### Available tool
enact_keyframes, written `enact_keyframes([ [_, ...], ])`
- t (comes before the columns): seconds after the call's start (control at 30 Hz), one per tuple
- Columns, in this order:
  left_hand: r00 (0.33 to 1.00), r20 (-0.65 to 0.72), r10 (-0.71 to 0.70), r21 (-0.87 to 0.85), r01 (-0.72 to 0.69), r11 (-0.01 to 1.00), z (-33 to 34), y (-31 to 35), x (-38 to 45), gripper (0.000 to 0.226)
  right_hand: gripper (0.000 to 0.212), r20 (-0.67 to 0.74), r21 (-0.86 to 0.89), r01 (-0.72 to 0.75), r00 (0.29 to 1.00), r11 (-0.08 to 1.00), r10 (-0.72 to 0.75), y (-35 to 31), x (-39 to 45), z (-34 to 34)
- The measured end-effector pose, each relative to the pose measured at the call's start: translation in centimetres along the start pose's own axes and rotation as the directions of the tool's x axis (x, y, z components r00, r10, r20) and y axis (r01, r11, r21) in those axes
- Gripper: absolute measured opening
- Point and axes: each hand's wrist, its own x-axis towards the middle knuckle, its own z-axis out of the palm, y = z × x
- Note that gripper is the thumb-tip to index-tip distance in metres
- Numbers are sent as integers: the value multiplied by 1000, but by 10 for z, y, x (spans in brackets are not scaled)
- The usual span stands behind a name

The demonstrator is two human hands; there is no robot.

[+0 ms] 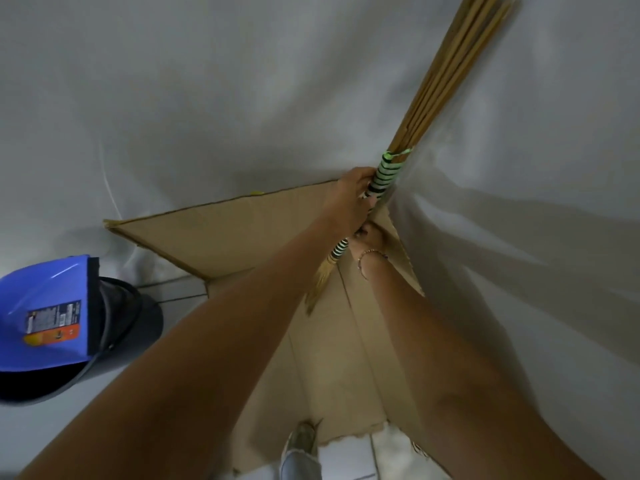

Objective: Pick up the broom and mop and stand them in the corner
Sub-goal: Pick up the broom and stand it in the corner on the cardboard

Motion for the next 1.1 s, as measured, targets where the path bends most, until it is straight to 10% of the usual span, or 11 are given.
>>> enact_keyframes([
  [0.23, 998, -15, -61, 204, 63, 977, -11, -14, -31, 37, 38, 41, -6, -5, 999, 1000, 5, 16, -20, -10],
  [0.5, 977, 161, -140, 707, -14, 707, -46, 3, -137, 40, 25, 280, -538, 323, 940, 778, -196, -6, -146, -70],
  [0.77, 890, 419, -180, 726, -210, 655, -108, 19, -354, 41, 24, 158, -637, 288, 957, 715, -244, 22, -375, -111],
  [0.93, 900, 376, -221, 376, 70, 924, -171, 18, -511, 37, 27, 164, -649, 229, 973, 725, -161, 58, -557, -81],
  [1.1, 870, 438, -228, 602, -96, 793, -194, 4, -660, 24, 29, 198, -627, 232, 971, 743, -135, 102, -707, -30],
])
